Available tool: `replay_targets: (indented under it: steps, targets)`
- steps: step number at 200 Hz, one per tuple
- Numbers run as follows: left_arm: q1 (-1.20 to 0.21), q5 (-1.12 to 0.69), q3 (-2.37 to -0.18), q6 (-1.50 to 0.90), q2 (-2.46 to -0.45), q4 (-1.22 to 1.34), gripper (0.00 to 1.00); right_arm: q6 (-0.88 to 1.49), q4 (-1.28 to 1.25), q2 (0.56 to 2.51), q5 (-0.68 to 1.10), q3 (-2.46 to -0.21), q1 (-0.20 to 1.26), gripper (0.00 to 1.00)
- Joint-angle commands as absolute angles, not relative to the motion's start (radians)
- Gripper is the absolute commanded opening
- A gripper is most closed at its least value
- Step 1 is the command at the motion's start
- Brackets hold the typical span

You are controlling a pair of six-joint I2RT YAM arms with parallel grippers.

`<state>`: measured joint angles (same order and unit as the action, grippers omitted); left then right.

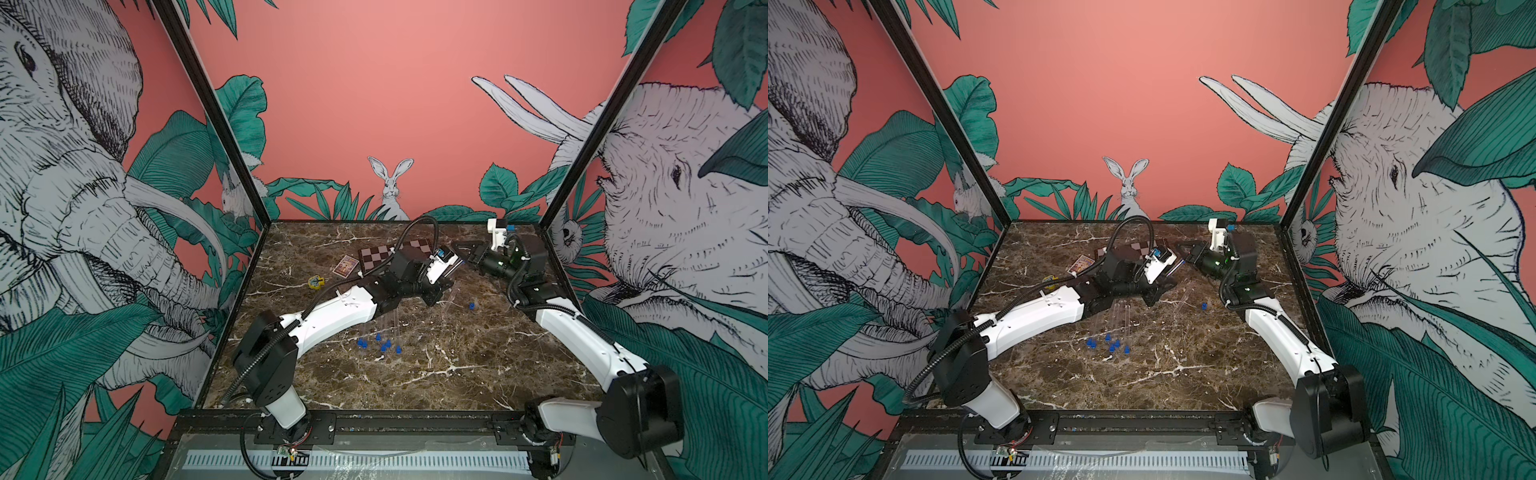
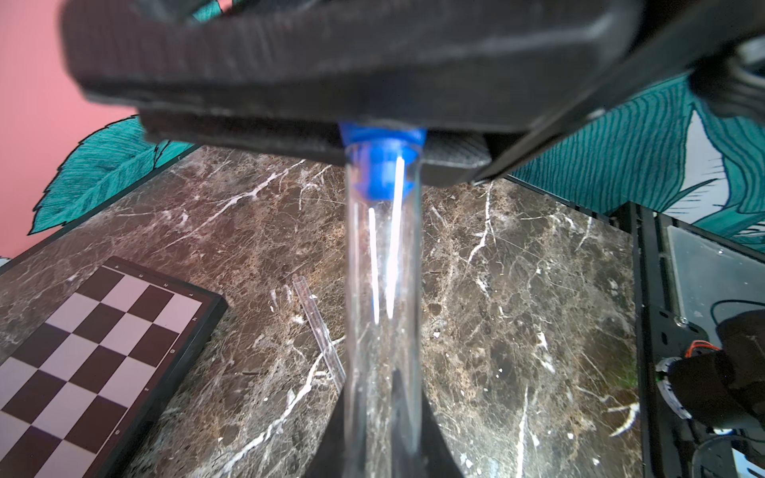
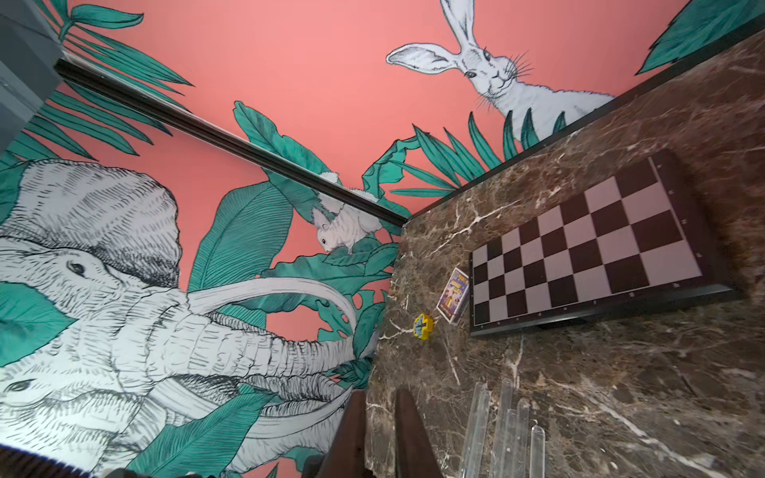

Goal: Remove stoppers from test tubes
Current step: Open the stopper on the test tube, then place the stopper at the center of the board.

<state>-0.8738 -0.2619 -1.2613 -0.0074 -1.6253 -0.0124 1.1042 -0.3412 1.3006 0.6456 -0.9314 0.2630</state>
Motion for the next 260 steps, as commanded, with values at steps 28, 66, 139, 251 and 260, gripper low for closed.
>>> replay_targets:
  steps: [28,66,139,251,260]
  targets:
    - [-0.868,-0.268,-1.252,-0.009,-1.586,-0.026,0.0,1.246,-0.533,1.329,0.607,-0.912,0.189,0.0]
    - [-0.868,-0.267,-1.247,-0.007,-1.575,-0.028,0.0,1.21,-0.489,1.305,0.595,-0.912,0.163,0.0]
    - [-0.868,-0.258,-1.241,-0.011,-1.568,-0.03,0.0,0.912,-0.134,1.238,0.463,-0.989,0.16,0.0]
    - [-0.868,-0.229,-1.244,-0.003,-1.558,-0.067,0.0,0.591,0.319,1.473,0.023,-0.904,0.229,0.0]
    - [-0.868,-0.228,-1.243,-0.004,-1.558,-0.068,0.0,0.597,0.307,1.507,0.028,-0.898,0.233,0.0]
